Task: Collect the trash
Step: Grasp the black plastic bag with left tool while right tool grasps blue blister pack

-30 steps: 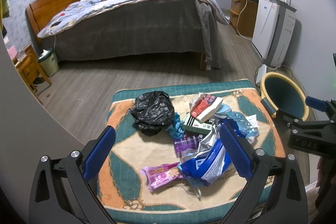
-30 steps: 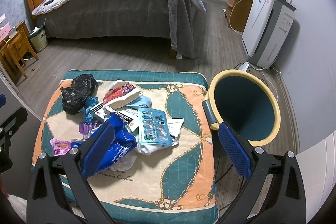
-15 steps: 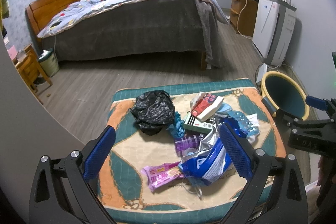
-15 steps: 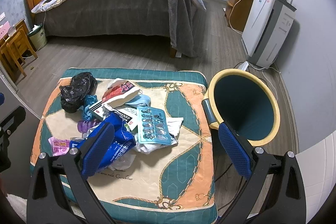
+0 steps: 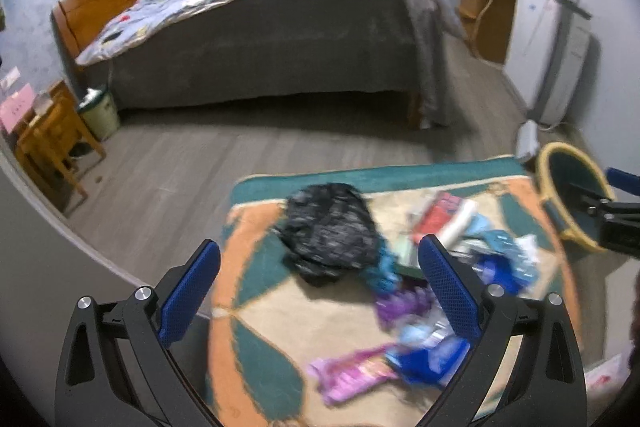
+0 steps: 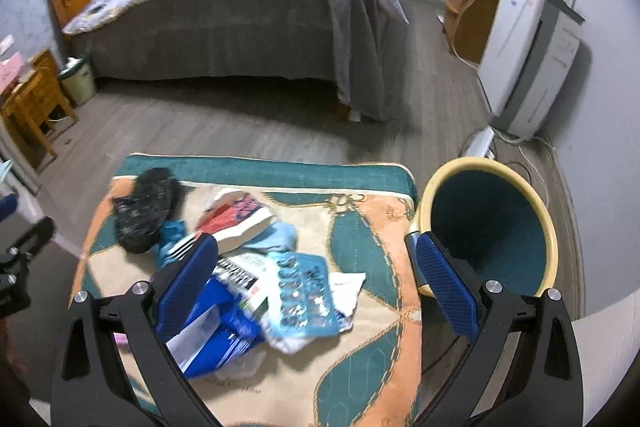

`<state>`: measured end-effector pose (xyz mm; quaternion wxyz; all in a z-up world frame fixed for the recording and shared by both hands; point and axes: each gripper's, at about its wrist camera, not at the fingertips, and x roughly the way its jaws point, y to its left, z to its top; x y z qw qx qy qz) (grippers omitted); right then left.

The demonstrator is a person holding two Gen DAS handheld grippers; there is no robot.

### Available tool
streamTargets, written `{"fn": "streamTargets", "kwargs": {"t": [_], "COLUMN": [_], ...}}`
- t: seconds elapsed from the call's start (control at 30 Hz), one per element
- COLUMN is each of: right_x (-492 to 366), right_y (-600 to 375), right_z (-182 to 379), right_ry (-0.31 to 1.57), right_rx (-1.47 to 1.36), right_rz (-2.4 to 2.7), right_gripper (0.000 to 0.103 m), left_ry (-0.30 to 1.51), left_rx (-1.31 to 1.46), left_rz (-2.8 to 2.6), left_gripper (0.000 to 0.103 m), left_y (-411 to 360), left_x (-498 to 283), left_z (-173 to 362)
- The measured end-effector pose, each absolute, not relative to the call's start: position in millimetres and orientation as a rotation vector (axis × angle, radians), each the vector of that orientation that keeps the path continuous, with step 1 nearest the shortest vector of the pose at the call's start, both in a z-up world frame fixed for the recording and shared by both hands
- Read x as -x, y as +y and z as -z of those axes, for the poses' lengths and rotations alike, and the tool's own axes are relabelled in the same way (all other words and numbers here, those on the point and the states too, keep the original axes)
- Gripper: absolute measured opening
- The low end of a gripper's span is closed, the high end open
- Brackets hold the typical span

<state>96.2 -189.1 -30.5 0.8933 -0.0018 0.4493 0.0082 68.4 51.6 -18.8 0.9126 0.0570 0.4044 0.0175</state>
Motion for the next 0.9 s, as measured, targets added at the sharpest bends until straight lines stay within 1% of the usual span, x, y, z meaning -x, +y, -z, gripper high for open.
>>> {"fn": "streamTargets", "kwargs": {"t": [0.1, 0.13, 0.17, 0.2, 0.23, 0.3, 0.33, 0.37, 0.43, 0.6, 0.63, 0.67, 0.7, 0.73, 0.77, 0.8, 0.83, 0.87, 0.9], "right_x": [-107.8, -112.9, -116.7, -121.9, -125.3, -131.6, -133.9, -135.8, -138.5, -142.2, -142.2, -141.8, -141.1, -140.5, -140.2, -139.6, -138.9, -137.0, -137.5], "right_y": [-188.7, -186.5, -185.5, -184.7, -184.3, -182.9, -182.0, -180.5, -177.2, -174.9, -175.1, -175.2, -176.2, -177.3, -177.9, -178.7, -179.8, -184.0, -185.6], "right_z": [51.6, 61.4, 69.4, 81.3, 89.5, 105.6, 113.3, 119.6, 128.6, 147.8, 151.5, 153.7, 154.1, 153.5, 151.5, 150.0, 150.2, 148.0, 147.6], "right_ry": [0.983, 1.017, 1.043, 1.083, 1.111, 1.164, 1.19, 1.21, 1.233, 1.293, 1.309, 1.321, 1.325, 1.326, 1.326, 1.324, 1.328, 1.335, 1.339], "right_rx": [-0.008, 0.014, 0.025, 0.031, 0.031, 0.024, 0.015, 0.007, 0.005, -0.004, -0.012, -0.016, -0.028, -0.046, -0.057, -0.064, -0.074, -0.082, -0.085], "right_rz": [-0.053, -0.05, -0.054, -0.056, -0.056, -0.064, -0.072, -0.08, -0.09, -0.11, -0.116, -0.121, -0.127, -0.138, -0.147, -0.151, -0.156, -0.156, -0.148], "right_gripper": [0.097, 0.097, 0.094, 0.089, 0.087, 0.08, 0.079, 0.077, 0.076, 0.063, 0.059, 0.049, 0.043, 0.04, 0.033, 0.013, 0.006, 0.005, 0.005], "left_ry": [0.85, 0.868, 0.893, 0.916, 0.935, 0.964, 0.981, 0.993, 1.011, 1.064, 1.085, 1.101, 1.119, 1.139, 1.155, 1.159, 1.157, 1.156, 1.163], "left_rx": [-0.067, -0.039, -0.016, -0.005, -0.01, -0.037, -0.045, -0.043, -0.048, -0.126, -0.135, -0.139, -0.138, -0.133, -0.127, -0.121, -0.121, -0.124, -0.119], "left_rz": [-0.059, -0.048, -0.041, -0.037, -0.022, -0.004, 0.01, 0.027, 0.065, 0.128, 0.13, 0.134, 0.141, 0.147, 0.151, 0.16, 0.173, 0.182, 0.192], "left_gripper": [0.098, 0.096, 0.095, 0.095, 0.094, 0.088, 0.081, 0.078, 0.078, 0.078, 0.075, 0.07, 0.066, 0.06, 0.052, 0.05, 0.044, 0.035, 0.03], "left_y": [73.9, 77.5, 81.2, 84.3, 84.7, 82.2, 79.6, 76.0, 67.4, 43.8, 42.1, 41.0, 40.7, 41.1, 41.7, 41.8, 41.8, 40.8, 40.6], "left_x": [-89.4, -95.7, -102.8, -108.7, -114.4, -123.5, -128.8, -132.5, -139.7, -150.1, -152.3, -153.3, -154.0, -154.4, -153.9, -153.8, -153.2, -152.8, -151.7], "left_z": [35.8, 41.1, 48.3, 56.1, 64.6, 77.6, 85.3, 90.5, 102.3, 128.8, 135.4, 140.4, 145.1, 149.9, 153.3, 154.3, 153.5, 153.0, 152.5]}}
